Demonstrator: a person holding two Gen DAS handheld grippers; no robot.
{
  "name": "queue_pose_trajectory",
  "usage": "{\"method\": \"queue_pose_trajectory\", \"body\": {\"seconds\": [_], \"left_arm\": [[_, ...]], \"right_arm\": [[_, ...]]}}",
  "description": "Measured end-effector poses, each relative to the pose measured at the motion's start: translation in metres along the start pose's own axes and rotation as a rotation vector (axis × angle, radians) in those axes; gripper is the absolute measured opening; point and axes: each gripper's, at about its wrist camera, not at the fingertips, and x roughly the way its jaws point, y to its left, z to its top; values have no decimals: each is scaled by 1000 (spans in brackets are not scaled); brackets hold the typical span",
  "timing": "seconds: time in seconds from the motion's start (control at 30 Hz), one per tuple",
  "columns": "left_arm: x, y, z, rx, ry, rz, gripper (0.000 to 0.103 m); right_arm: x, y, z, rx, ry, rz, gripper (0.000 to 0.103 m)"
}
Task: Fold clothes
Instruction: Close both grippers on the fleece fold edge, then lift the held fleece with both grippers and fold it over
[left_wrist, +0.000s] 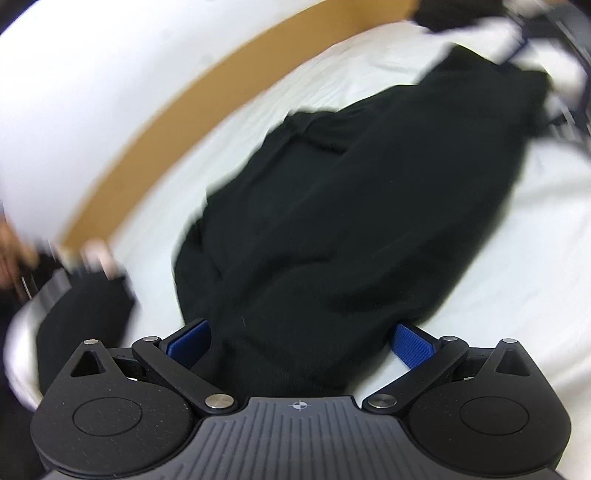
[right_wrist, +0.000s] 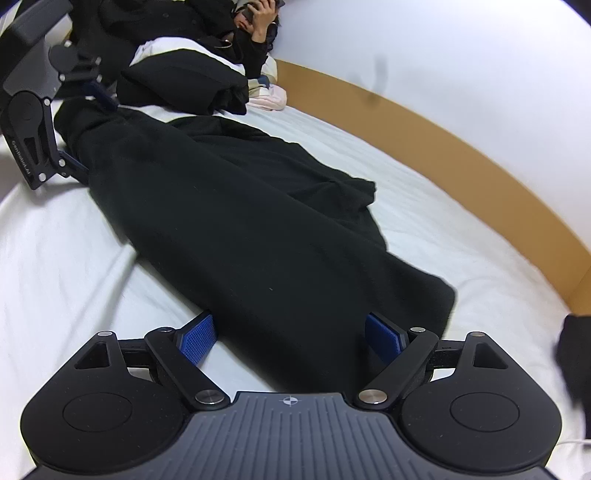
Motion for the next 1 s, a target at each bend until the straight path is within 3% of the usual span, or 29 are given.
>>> {"method": "queue_pose_trajectory", "body": {"seconds": [0.13, 0.23, 0.3, 0.33, 0.4, 0.47, 0.6, 0.7, 0.87, 0.93, 0.97, 1.0], "left_arm": [[6, -3, 1, 112, -22, 39, 103], [8, 6, 3, 150, -6, 7, 102], [5, 7, 3, 192, -8, -32, 80], [1, 6, 3, 224, -15, -51, 74], [-1, -8, -3, 332, -30, -18, 57], [-1, -17, -7, 398, -33, 8, 48], [3, -7, -6, 349, -19, -16, 47], [6, -4, -12, 362, -11, 6, 47], [11, 7, -13, 205, 0, -20, 40], [12, 6, -11, 174, 5, -13, 33], [12, 5, -10, 157, 6, -10, 31], [11, 7, -11, 124, -1, -9, 27]], "right_arm": [[-5, -1, -13, -40, 9, -96, 86], [-7, -3, -21, -25, -1, -77, 72], [-9, 3, -24, -71, -14, -84, 59], [-9, 8, -25, -106, -18, -104, 56], [-8, 14, -27, -172, -19, -151, 39], [-6, 15, -31, -197, -14, -170, 33], [-5, 18, -36, -247, -18, -181, 32], [-3, 19, -38, -267, -22, -198, 32], [-4, 14, -37, -239, -38, -201, 32], [-15, 11, -37, -217, -64, -196, 25], [-20, 9, -37, -206, -77, -194, 14], [-26, 7, -36, -195, -90, -191, 10]]}}
